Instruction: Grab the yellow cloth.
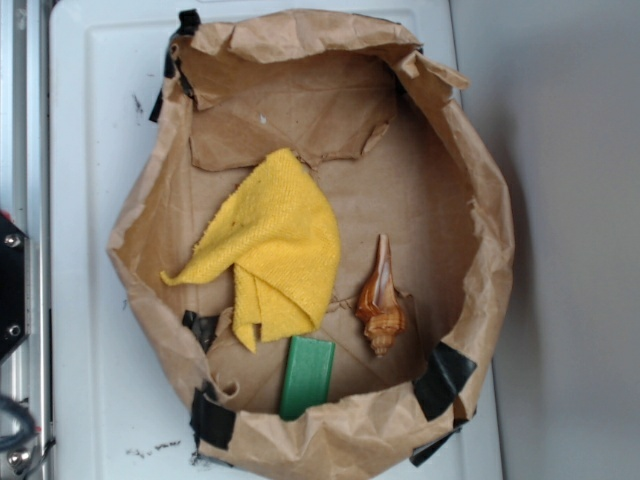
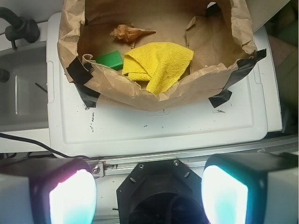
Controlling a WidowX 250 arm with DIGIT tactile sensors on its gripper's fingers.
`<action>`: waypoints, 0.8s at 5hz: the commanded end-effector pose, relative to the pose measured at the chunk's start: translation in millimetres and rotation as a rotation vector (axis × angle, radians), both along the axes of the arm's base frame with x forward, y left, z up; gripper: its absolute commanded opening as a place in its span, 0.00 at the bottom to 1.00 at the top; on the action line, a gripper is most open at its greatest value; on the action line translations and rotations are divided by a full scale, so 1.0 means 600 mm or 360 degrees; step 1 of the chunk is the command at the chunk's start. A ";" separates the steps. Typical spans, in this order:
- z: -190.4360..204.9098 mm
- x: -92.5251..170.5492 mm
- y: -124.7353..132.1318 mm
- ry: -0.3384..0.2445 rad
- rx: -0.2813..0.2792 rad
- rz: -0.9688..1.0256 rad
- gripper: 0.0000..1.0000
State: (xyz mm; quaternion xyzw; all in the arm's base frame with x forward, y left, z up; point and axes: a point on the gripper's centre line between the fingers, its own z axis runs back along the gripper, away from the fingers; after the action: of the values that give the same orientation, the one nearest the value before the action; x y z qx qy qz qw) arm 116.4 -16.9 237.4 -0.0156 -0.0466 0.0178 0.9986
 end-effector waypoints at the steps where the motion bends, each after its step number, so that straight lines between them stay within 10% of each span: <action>1: 0.000 0.000 0.000 0.0000 0.0000 0.0000 1.00; 4: -0.035 0.172 -0.012 -0.0132 -0.0266 0.0195 1.00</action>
State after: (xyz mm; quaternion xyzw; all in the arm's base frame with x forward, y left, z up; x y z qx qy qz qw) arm 218.1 -31.6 207.2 -0.0981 -0.0731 0.0676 0.9902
